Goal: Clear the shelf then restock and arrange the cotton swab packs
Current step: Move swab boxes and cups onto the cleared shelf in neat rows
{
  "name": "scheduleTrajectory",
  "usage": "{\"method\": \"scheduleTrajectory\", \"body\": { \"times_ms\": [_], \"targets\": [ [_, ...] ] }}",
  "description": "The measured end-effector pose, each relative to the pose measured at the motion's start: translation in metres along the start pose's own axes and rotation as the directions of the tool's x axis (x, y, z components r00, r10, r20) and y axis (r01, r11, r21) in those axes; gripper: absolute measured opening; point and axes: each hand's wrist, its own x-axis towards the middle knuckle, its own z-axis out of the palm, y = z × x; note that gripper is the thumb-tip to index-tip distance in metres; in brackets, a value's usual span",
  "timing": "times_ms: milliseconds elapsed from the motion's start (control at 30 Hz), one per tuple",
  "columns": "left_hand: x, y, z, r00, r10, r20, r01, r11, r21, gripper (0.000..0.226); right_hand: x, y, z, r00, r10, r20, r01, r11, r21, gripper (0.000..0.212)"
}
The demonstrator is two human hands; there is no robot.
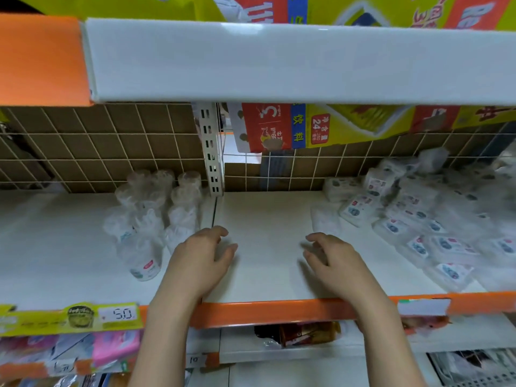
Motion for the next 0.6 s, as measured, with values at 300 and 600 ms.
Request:
{"method": "scheduleTrajectory", "body": {
  "times_ms": [300, 600],
  "targets": [
    [0.021, 0.040, 0.032, 0.998, 0.019, 0.052, -0.022, 0.999, 0.046, 0.039, 0.001, 0.053, -0.029, 0.997, 0.026, -0.066, -0.025, 0.999, 0.022, 0.038],
    [0.018, 0.161, 0.104, 0.998, 0.027, 0.062, -0.030, 0.998, 0.048, 0.038, -0.012, 0.161, -0.109, 0.986, -0.011, -0.164, 0.018, 0.999, 0.040, 0.034]
  ]
}}
